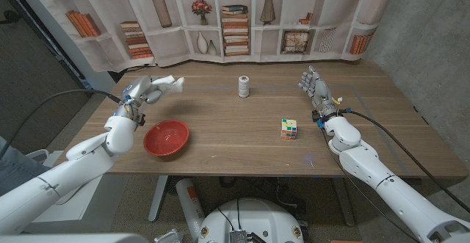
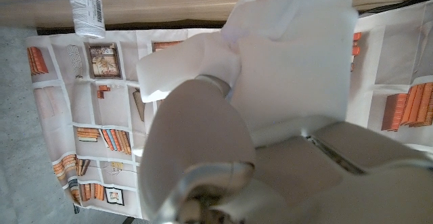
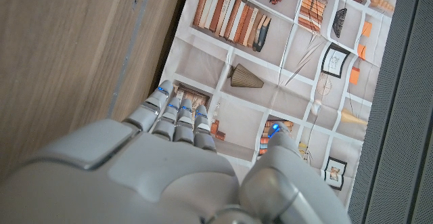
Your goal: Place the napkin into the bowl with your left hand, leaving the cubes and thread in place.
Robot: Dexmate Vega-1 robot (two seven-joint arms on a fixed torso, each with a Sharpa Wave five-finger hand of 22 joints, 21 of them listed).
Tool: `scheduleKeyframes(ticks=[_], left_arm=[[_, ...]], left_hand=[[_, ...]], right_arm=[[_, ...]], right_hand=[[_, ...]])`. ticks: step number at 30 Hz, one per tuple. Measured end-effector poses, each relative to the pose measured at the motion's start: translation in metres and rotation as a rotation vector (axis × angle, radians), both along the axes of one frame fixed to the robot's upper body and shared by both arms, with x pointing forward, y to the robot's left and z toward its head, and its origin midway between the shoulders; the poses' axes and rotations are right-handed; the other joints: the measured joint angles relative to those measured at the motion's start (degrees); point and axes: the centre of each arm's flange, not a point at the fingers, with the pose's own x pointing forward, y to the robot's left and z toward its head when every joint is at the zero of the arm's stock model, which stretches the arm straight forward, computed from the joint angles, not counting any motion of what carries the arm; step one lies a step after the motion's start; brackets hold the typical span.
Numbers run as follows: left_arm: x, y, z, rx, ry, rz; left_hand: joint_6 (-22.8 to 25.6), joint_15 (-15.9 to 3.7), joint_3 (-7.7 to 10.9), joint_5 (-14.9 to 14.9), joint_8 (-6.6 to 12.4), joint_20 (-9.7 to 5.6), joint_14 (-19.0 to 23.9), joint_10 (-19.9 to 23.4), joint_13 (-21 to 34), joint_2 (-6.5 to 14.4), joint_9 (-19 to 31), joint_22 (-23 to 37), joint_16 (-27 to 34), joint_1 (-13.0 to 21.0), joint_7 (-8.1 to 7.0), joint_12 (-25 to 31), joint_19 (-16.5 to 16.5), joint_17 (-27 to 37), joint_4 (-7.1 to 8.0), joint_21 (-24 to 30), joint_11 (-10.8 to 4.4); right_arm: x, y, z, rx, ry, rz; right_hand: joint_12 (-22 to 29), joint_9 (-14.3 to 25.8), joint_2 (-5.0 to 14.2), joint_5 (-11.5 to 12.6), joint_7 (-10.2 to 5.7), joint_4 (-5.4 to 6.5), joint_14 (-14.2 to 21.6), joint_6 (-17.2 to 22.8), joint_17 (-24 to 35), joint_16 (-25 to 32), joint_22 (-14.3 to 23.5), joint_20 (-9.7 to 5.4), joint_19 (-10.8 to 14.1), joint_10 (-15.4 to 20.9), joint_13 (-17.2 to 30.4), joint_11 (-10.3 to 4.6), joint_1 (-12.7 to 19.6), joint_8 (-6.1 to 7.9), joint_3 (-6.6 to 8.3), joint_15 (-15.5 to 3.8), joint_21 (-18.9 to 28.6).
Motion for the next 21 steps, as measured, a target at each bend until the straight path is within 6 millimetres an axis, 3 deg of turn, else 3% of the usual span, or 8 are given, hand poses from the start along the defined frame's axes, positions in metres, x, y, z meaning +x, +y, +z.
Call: scheduleKeyframes(ticks=[21], left_arm=[[-0.016,-0.014,-0.008,0.054,0.016,-0.024]], left_hand=[[0.0,-0.01,-0.16,0.0,-0.01,0.30,0.0,0.3,0.5,0.1,0.0,0.0,-0.1,-0.4,0.00,-0.4,-0.3,0.5,0.15,0.7,-0.29]], right_arm=[[0.000,0.000,-0.001,0.012,-0.007,0.009]], right_hand=[[0.0,0.0,0.00,0.0,0.00,0.00,0.0,0.0,0.0,0.0,0.0,0.00,0.0,0.0,0.0,0.00,0.0,0.00,0.00,0.00,-0.2]])
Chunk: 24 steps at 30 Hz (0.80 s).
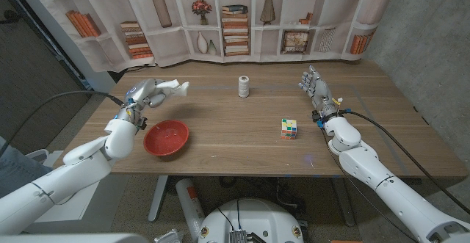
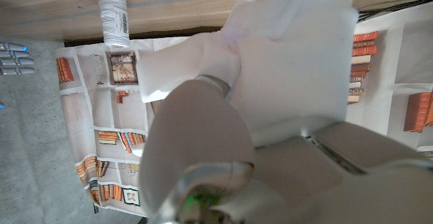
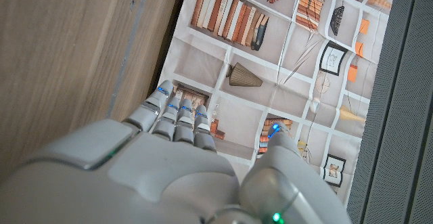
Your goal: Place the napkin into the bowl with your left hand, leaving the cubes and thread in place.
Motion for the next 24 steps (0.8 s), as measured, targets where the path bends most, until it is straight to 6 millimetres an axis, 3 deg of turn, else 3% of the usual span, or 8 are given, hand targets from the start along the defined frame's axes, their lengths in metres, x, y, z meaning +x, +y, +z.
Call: scheduleKeyframes(ticks=[24], left_arm=[[-0.027,-0.015,-0.011,0.034,0.001,-0.006]], left_hand=[[0.3,-0.50,-0.47,0.0,0.02,-0.10,0.5,0.3,0.5,0.0,-0.3,-0.3,-0.5,0.0,-0.31,-0.3,-0.1,0.3,0.00,1.0,0.29]], right_arm=[[-0.002,-0.003,-0.004,0.001,-0.003,0.015]], right_hand=[[0.0,0.0,0.31,0.0,0.00,0.00,0.0,0.0,0.0,0.0,0.0,0.00,0.0,0.0,0.0,0.00,0.3,0.00,-0.35,0.00,0.0]])
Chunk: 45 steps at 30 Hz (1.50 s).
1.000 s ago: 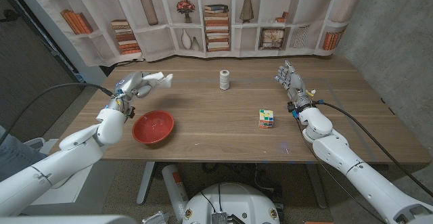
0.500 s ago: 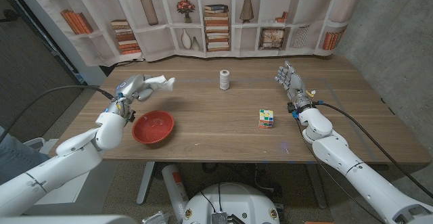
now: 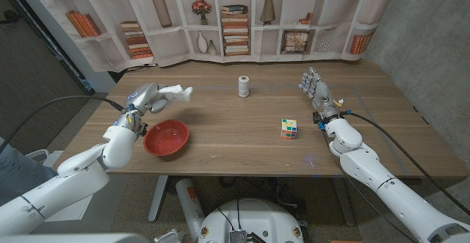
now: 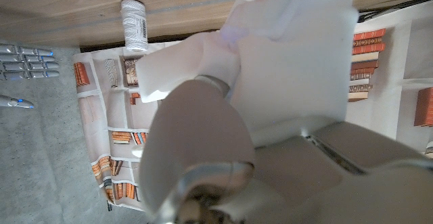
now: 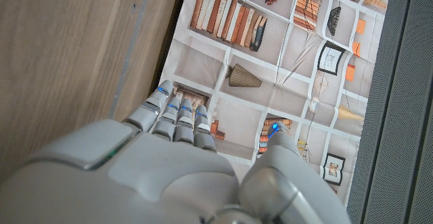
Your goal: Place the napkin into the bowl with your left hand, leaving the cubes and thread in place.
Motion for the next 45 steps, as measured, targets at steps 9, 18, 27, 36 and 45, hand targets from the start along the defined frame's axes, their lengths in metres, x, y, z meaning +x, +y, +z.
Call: scheduleKeyframes(ticks=[9,18,27,36,45], left_arm=[[-0.009,-0.005,-0.004,0.007,-0.001,-0.005],[-0.018,-0.009,-0.008,0.015,-0.004,-0.011],[-0.024,-0.011,-0.012,0.017,-0.011,-0.022],[-0.028,-0.013,-0.016,0.022,-0.010,-0.029],[-0.032,-0.014,-0.021,0.027,0.000,-0.029]], left_hand=[[0.0,0.01,0.00,0.0,0.43,0.00,0.0,0.0,0.0,0.0,0.0,0.0,0.0,0.0,0.00,-0.2,0.0,0.0,0.00,0.0,0.00],[0.0,-0.02,0.00,0.0,0.43,0.00,0.4,0.3,0.3,-0.2,0.0,0.0,-0.3,-0.2,0.00,-0.4,0.0,0.0,0.00,0.4,-0.29],[0.0,-0.12,-0.23,0.0,0.43,0.00,0.5,0.3,0.3,-0.2,0.0,0.0,-0.5,-0.2,0.00,-0.4,0.0,0.3,-0.23,0.6,-0.29],[0.0,-0.11,-0.23,0.0,0.43,0.31,0.5,0.3,0.5,-0.2,0.0,0.0,-0.6,-0.2,0.01,-0.6,-0.3,0.6,-0.23,0.9,-0.29],[0.0,-0.10,-0.23,0.0,0.42,0.11,0.5,0.3,0.7,-0.1,0.0,0.0,-0.7,-0.6,0.01,-0.6,-0.5,0.6,-0.23,1.2,-0.29]], right_arm=[[0.000,-0.002,0.000,0.000,-0.003,0.005],[0.002,-0.003,0.001,0.000,-0.003,0.006],[0.003,-0.002,0.002,0.000,-0.004,0.009],[0.004,-0.002,0.003,0.002,-0.003,0.007],[0.006,-0.002,0.002,0.006,-0.003,0.005]], right_hand=[[0.0,0.0,0.00,0.0,0.00,0.00,0.0,0.0,0.0,0.0,0.0,0.00,0.0,0.0,0.0,0.00,0.0,0.00,0.01,0.00,0.0],[0.0,0.0,0.00,0.0,0.00,0.00,0.0,0.0,0.0,0.0,0.0,0.00,0.0,0.0,0.0,0.00,0.0,0.00,0.01,0.00,0.0],[0.0,0.0,0.00,0.0,0.00,0.00,0.0,0.0,0.0,0.0,0.0,0.00,0.0,0.0,0.0,0.00,0.0,0.00,0.01,0.00,-0.2],[0.0,0.0,0.00,0.0,0.31,-0.16,0.0,0.3,0.0,0.0,0.0,0.00,0.0,0.0,0.0,0.00,0.0,0.00,-0.15,0.00,-0.2],[0.0,0.0,-0.01,0.0,0.31,-0.15,0.0,0.3,0.0,0.0,0.0,0.00,0.0,0.0,0.0,0.00,0.0,0.00,-0.14,0.00,-0.2]])
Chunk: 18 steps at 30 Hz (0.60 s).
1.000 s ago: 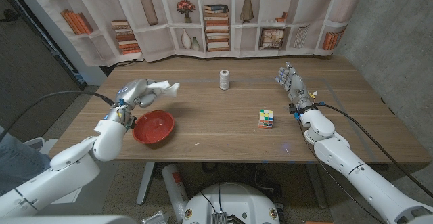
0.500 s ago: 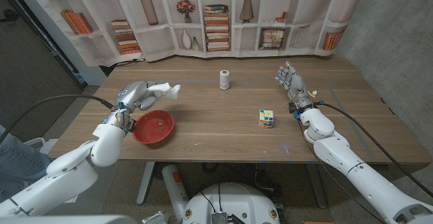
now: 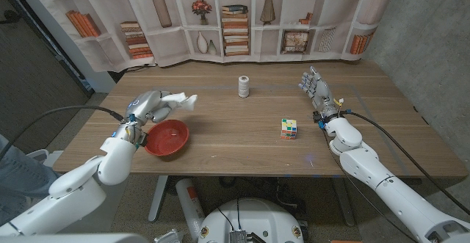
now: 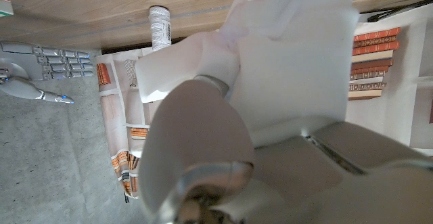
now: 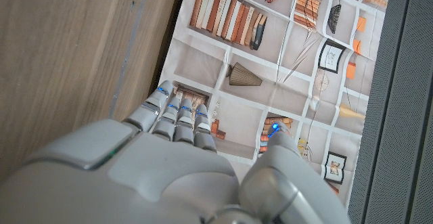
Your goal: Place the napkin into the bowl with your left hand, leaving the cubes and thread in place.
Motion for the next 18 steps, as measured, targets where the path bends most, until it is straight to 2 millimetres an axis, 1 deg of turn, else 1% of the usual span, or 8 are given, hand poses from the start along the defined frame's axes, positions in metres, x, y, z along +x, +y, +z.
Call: scheduleKeyframes(ticks=[14,18], left_arm=[[-0.010,0.001,-0.011,0.000,0.009,0.010],[-0.015,0.002,-0.014,-0.004,0.009,0.014]], left_hand=[[0.0,-0.13,0.00,0.0,0.00,0.00,0.1,0.0,0.1,0.0,-0.2,0.0,-0.2,-0.1,0.00,-0.4,0.0,0.2,0.00,0.2,0.00],[0.0,-0.13,0.00,0.0,0.00,0.31,0.1,0.2,0.4,0.0,-0.2,0.0,-0.3,-0.1,0.00,-0.4,-0.3,0.3,0.00,0.5,-0.23]], right_arm=[[0.003,0.003,0.003,-0.003,-0.006,0.001],[0.003,0.004,0.003,-0.004,-0.007,0.003]], right_hand=[[0.0,0.0,0.00,0.0,0.00,0.00,0.0,0.0,0.0,0.0,0.0,0.00,0.0,0.0,0.0,0.00,0.0,0.00,0.00,0.00,0.0],[0.0,0.0,0.00,0.0,0.00,0.00,0.0,0.0,0.0,0.0,0.0,0.00,0.0,0.0,0.0,0.00,0.0,0.00,0.01,0.00,0.0]])
